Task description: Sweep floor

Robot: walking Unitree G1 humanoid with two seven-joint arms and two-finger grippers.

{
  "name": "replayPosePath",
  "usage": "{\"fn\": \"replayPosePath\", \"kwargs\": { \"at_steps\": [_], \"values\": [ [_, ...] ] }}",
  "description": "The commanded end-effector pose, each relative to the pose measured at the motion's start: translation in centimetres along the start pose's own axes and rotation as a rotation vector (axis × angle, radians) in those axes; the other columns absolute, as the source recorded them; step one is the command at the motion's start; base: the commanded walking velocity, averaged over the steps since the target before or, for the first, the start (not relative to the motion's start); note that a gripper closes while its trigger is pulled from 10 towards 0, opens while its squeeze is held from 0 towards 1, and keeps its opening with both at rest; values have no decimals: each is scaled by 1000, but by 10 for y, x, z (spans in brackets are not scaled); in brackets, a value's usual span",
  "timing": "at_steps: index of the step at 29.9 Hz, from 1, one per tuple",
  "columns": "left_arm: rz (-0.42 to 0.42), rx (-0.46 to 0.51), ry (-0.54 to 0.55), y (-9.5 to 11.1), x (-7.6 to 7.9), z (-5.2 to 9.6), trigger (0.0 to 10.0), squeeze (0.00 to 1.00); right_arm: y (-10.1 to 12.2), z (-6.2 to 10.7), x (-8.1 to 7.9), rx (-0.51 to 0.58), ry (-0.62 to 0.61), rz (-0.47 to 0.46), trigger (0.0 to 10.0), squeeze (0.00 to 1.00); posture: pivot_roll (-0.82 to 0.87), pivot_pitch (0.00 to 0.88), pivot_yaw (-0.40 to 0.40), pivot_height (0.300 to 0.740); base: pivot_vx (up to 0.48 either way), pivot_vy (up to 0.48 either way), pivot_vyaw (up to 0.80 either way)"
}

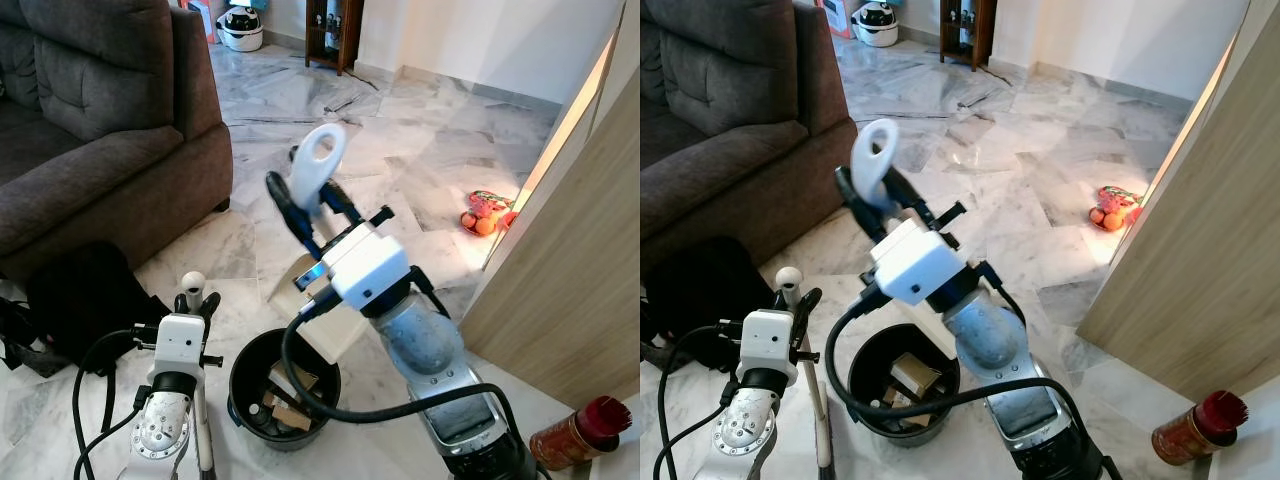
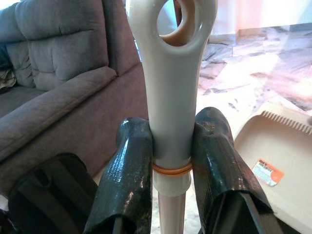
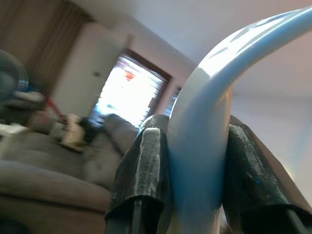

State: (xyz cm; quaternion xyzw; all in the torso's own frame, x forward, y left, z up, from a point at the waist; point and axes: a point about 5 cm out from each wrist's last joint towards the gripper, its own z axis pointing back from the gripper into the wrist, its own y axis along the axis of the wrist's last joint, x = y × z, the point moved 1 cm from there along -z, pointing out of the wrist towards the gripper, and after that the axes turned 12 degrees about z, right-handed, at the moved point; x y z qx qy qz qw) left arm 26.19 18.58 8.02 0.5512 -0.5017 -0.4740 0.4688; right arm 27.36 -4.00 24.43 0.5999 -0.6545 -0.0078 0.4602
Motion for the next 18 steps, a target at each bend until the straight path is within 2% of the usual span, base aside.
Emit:
{"fn": "replayPosePath", "kwargs": {
  "at_steps": [1,2,4,8,14,18],
  "values": [
    [-7,52,5,10,-1,-2,10000,0,1,-4,22,18,-98,79,10000,0,133,55,-22,740,0,0,0],
    [-7,53,2,9,-1,-2,10000,0,-8,-2,37,-26,-167,145,10000,0,133,53,-22,740,0,0,0],
    [-7,53,-1,9,0,-2,10000,0,-15,0,51,-60,-229,189,10000,0,132,45,-22,740,0,0,0],
    [-5,54,-6,9,1,-2,10000,0,-25,7,63,-112,-292,254,10000,0,130,40,-21,740,0,0,0],
    [-4,55,-6,10,1,-2,10000,0,-35,14,69,-160,-309,287,10000,0,129,48,-21,740,0,0,0],
    [-2,50,-9,9,2,-2,10000,0,-57,29,66,-249,-305,305,10000,0,128,53,-22,740,0,0,0]
  ]
}}
